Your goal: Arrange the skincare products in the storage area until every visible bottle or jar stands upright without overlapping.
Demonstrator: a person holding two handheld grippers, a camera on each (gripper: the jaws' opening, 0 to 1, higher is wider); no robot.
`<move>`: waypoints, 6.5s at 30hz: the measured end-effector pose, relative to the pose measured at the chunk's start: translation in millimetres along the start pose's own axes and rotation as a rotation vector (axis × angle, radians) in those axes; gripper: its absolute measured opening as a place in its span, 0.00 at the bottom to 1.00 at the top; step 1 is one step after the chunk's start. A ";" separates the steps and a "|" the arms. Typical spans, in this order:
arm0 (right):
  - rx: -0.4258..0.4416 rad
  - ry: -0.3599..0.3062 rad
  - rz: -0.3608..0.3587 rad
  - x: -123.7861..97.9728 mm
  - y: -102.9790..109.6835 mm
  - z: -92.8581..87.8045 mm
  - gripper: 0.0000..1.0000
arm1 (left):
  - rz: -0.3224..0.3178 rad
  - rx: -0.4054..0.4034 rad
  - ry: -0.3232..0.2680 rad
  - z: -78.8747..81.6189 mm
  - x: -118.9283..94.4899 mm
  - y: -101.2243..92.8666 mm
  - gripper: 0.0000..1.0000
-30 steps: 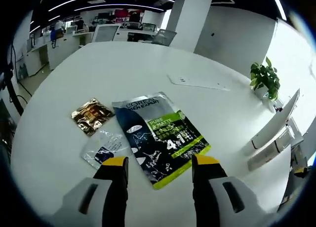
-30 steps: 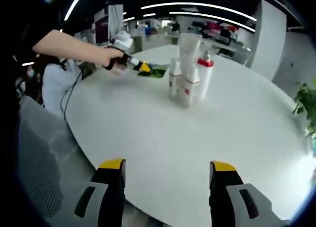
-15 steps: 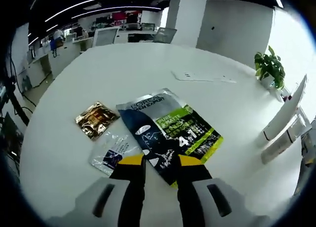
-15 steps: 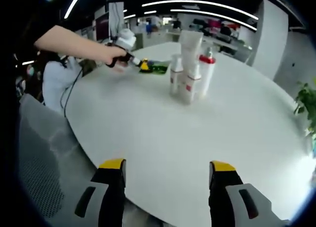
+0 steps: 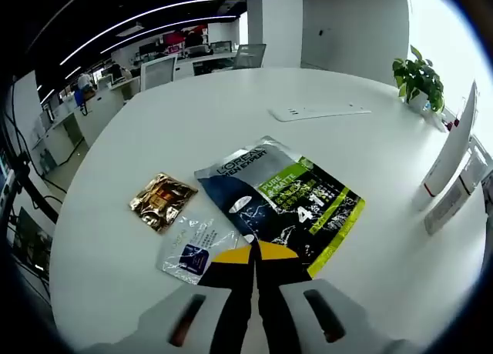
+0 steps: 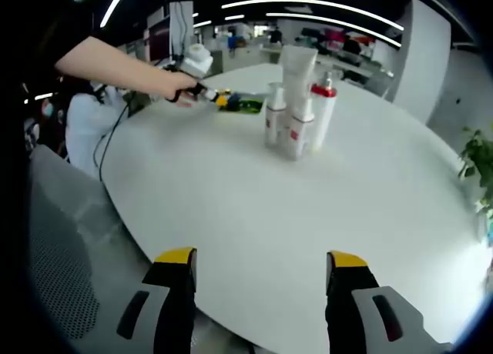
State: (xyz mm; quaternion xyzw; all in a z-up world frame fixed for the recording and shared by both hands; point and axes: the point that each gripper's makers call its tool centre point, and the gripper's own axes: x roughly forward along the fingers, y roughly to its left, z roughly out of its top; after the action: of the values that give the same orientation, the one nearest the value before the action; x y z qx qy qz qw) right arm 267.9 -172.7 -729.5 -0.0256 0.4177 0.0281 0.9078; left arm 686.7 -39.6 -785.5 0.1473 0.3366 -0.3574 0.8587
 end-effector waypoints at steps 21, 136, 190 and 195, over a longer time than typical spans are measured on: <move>-0.002 -0.004 0.003 -0.3 0.6 1.3 0.70 | -0.120 -0.465 -0.041 6.4 5.3 0.5 0.12; 0.276 -0.185 0.500 101.0 151.6 114.1 0.55 | -0.227 -0.088 0.138 -76.1 -121.6 -36.8 0.18; 0.228 -0.166 0.109 179.8 73.2 158.9 0.00 | -0.355 -0.420 0.129 -58.0 -88.0 -62.0 0.04; 0.030 -0.139 0.007 178.5 54.3 159.5 0.00 | -0.369 -0.472 0.113 -54.3 -85.7 -75.5 0.04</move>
State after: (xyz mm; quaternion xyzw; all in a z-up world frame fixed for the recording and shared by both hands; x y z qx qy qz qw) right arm 500.6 -102.1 -762.6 -0.0086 0.3539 0.0270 0.9349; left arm 562.8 -21.6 -767.6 -0.1001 0.4786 -0.4106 0.7697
